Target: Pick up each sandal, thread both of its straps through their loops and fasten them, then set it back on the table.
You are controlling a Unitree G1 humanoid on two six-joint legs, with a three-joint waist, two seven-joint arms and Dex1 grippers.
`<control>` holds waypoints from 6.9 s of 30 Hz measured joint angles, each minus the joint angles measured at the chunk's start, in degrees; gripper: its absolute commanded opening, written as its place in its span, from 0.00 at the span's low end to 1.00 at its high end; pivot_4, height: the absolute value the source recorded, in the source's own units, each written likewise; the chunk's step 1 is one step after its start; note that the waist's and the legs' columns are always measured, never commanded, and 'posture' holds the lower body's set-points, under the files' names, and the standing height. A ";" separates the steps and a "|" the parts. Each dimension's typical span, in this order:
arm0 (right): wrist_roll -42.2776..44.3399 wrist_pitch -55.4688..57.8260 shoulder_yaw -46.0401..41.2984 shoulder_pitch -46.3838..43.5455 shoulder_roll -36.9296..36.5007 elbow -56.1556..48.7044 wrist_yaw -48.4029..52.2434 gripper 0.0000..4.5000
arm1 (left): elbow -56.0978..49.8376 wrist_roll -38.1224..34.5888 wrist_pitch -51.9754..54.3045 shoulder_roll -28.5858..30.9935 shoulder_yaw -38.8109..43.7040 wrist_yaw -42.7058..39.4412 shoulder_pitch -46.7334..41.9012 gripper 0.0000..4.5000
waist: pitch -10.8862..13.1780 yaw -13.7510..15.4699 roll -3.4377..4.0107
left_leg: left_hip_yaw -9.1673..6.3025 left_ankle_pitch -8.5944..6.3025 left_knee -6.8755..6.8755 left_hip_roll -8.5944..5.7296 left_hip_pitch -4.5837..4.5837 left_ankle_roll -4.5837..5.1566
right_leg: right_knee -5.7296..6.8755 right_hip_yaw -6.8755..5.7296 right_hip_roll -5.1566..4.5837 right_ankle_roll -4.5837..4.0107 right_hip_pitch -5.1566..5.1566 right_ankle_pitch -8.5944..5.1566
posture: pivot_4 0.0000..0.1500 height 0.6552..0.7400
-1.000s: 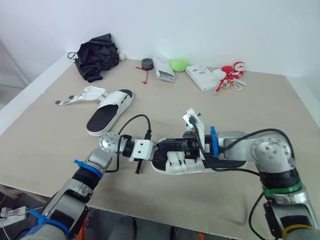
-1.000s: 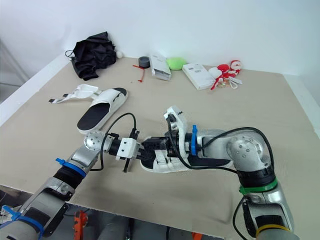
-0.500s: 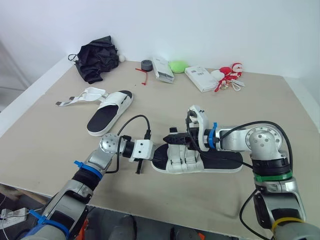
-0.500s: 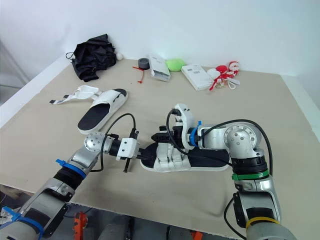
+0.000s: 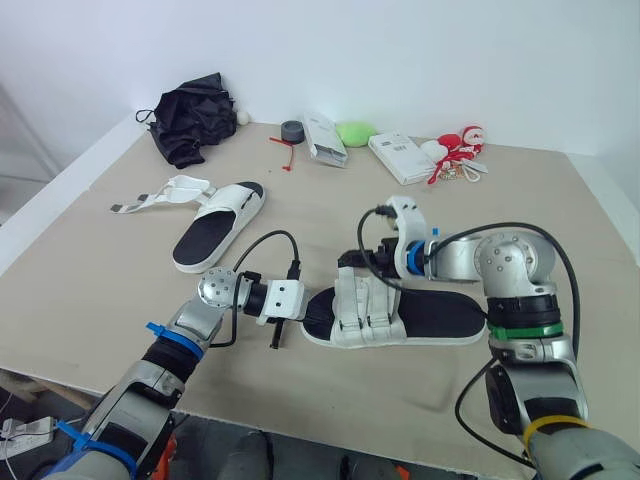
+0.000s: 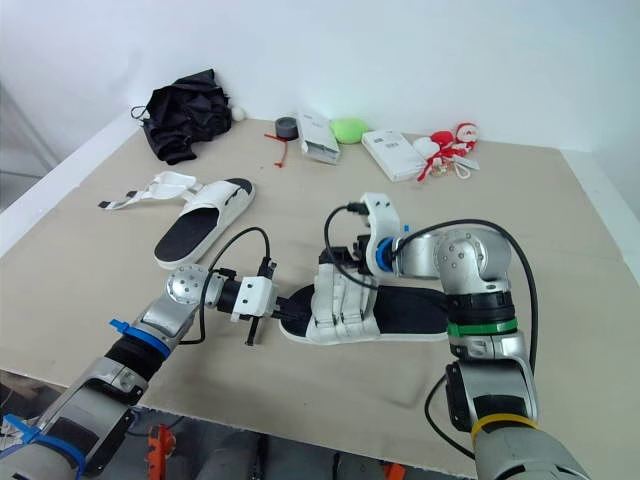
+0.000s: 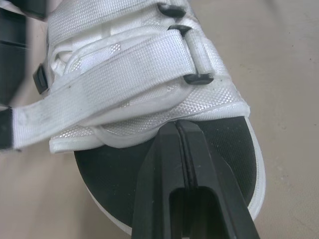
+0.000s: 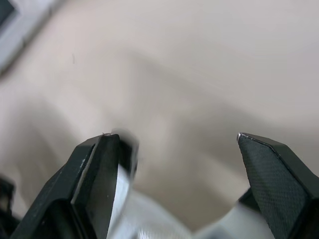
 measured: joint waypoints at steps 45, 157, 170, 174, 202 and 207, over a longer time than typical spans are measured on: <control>-4.69 -27.93 5.78 38.96 -25.40 -28.29 53.60 0.62 | -36.67 -25.86 35.11 16.23 20.99 0.35 17.10 0.00 | 2.46 -1.59 -0.55 | -0.16 1.07 0.13 0.15 -1.43 -1.78 | 1.12 -0.02 0.27 0.15 -1.54 0.30 | 1.00 0.98; -16.76 -42.94 9.07 30.94 5.61 -32.06 22.56 0.96 | 38.65 -5.70 31.70 -1.53 31.22 49.29 -28.86 0.01 | 2.47 -1.67 -0.85 | 0.69 2.50 -0.01 0.71 -1.76 -2.03 | 1.19 1.34 1.14 0.36 -2.66 2.21 | 1.00 0.98; -15.44 -43.05 6.77 31.84 3.06 -32.13 24.45 0.96 | 16.14 -4.74 35.28 -1.53 21.01 20.43 -17.46 0.01 | 2.48 -1.62 -0.85 | 0.69 2.56 -0.01 0.63 -1.86 -2.14 | 1.18 1.34 1.01 0.37 -2.68 2.25 | 1.00 0.98; -14.32 -42.69 5.28 32.66 0.74 -32.17 25.86 0.96 | 4.18 -4.81 36.36 1.67 16.17 10.45 -11.75 0.01 | 2.48 -2.08 -0.84 | 0.69 2.56 -0.01 0.81 -1.82 -2.13 | 1.28 1.36 1.19 0.23 -2.78 2.31 | 1.00 0.98; -14.07 -41.34 10.17 30.24 -18.15 -17.96 55.87 0.04 | -11.54 -9.57 23.14 4.63 10.68 -11.82 2.99 0.00 | 2.41 -2.11 -0.72 | 0.75 2.68 0.39 0.96 -1.59 -1.97 | 1.75 1.41 1.36 0.41 -2.65 2.06 | 1.00 0.98; -18.74 -43.25 14.98 26.15 -16.91 -12.63 58.08 0.04 | -6.55 -8.60 19.77 2.40 10.61 -11.56 0.47 0.00 | 2.38 -1.63 -0.66 | 0.76 2.71 0.54 0.95 -1.59 -1.93 | 1.79 1.41 1.35 0.46 -2.59 2.12 | 1.00 0.98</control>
